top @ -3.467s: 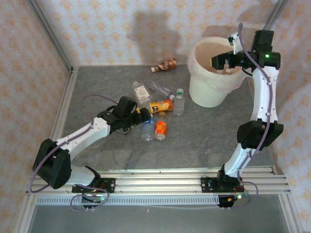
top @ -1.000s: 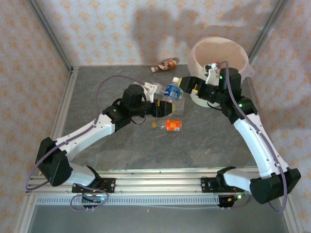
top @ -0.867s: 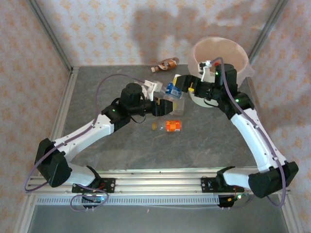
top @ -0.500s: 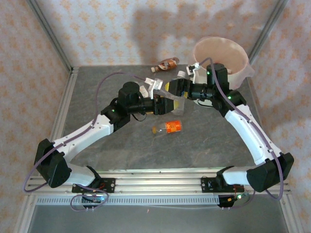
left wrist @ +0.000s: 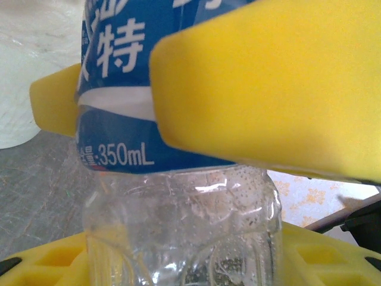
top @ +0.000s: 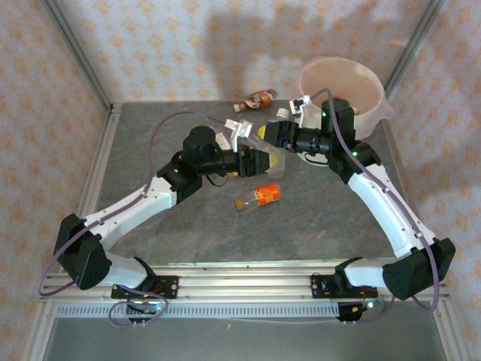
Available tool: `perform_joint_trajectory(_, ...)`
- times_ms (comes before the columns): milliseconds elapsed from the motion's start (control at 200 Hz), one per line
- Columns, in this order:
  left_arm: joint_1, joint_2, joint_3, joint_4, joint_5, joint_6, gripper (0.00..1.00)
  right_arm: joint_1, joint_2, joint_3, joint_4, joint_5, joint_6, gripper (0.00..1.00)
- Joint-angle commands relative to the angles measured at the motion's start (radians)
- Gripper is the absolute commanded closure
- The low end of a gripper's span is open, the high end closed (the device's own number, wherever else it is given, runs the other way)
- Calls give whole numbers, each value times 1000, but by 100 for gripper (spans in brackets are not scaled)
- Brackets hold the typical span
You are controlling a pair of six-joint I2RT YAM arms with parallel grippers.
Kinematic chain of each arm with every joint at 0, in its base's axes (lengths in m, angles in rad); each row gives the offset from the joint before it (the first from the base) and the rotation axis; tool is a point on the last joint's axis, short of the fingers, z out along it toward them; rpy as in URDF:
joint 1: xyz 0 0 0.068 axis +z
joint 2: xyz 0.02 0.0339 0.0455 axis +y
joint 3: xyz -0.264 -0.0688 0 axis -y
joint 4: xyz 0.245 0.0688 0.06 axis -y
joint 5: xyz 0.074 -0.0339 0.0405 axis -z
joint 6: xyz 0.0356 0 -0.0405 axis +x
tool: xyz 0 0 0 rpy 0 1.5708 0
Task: Put the plastic bottles in the bin
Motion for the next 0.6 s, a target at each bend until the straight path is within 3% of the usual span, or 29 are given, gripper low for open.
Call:
perform_joint_trajectory(0,-5,16,28,29,18,-25,66,2,-26,-4,49,74,-3,53)
perform_joint_trajectory(100,-5,18,25,37,16,-33,35,2,-25,-2,40,122,-3,53)
perform_joint_trajectory(285,-5,4,10,26,-11,-27,1,1,-20,18,-28,251,-9,54)
perform_joint_trajectory(595,-5,-63,-43,-37,-114,29,0,-10,20,152,-159,483,-108,55)
